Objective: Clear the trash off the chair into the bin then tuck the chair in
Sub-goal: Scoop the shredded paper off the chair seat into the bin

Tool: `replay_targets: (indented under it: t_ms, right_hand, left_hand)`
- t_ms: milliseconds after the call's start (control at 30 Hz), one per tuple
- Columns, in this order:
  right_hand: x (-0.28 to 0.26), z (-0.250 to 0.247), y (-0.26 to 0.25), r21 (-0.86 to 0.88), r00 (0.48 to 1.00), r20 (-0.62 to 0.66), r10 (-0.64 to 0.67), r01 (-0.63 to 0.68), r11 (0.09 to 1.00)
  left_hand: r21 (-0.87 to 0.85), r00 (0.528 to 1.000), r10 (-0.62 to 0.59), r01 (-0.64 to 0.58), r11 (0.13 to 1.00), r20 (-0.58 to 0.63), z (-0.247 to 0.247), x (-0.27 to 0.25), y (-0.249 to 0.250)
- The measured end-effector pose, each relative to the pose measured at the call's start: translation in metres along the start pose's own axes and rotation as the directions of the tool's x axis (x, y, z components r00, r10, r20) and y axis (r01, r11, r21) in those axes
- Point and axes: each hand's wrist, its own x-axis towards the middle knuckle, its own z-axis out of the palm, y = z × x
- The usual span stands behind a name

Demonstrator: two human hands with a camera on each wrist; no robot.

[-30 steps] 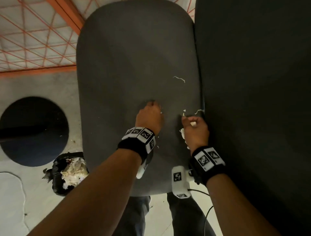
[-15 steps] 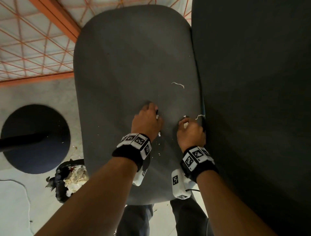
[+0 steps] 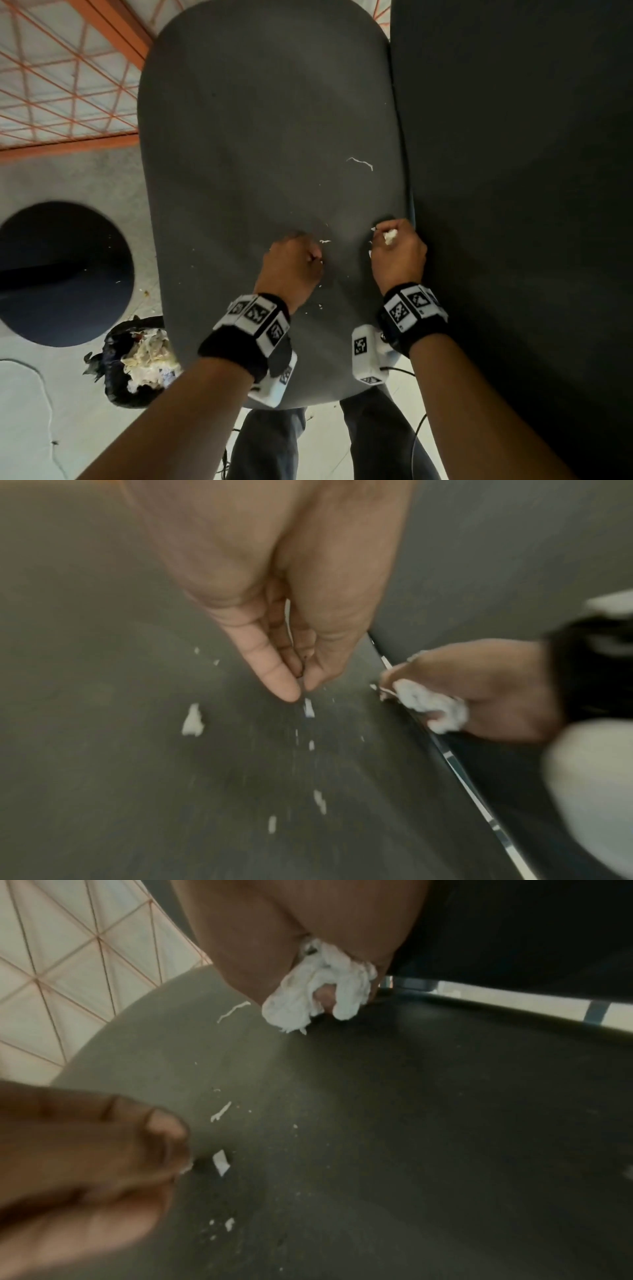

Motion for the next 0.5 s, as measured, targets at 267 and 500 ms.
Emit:
replay_targets:
  t_ms: [267, 500]
  right_hand:
    - [0.003, 0.002, 0.002, -0.204, 0.998, 0.055, -0.042, 0.052, 0.978]
    - [0.000, 0.009, -0.001, -0.340, 0.999, 0.036, -0.015, 0.026, 0.940]
  left_hand:
    - [-0.019, 0.997, 0.032, -0.034, 0.999, -0.077, 0.021, -0.014, -0.009]
    - [0.035, 0.995, 0.083, -0.082, 0.996, -0.054, 0.020, -0.009, -0.006]
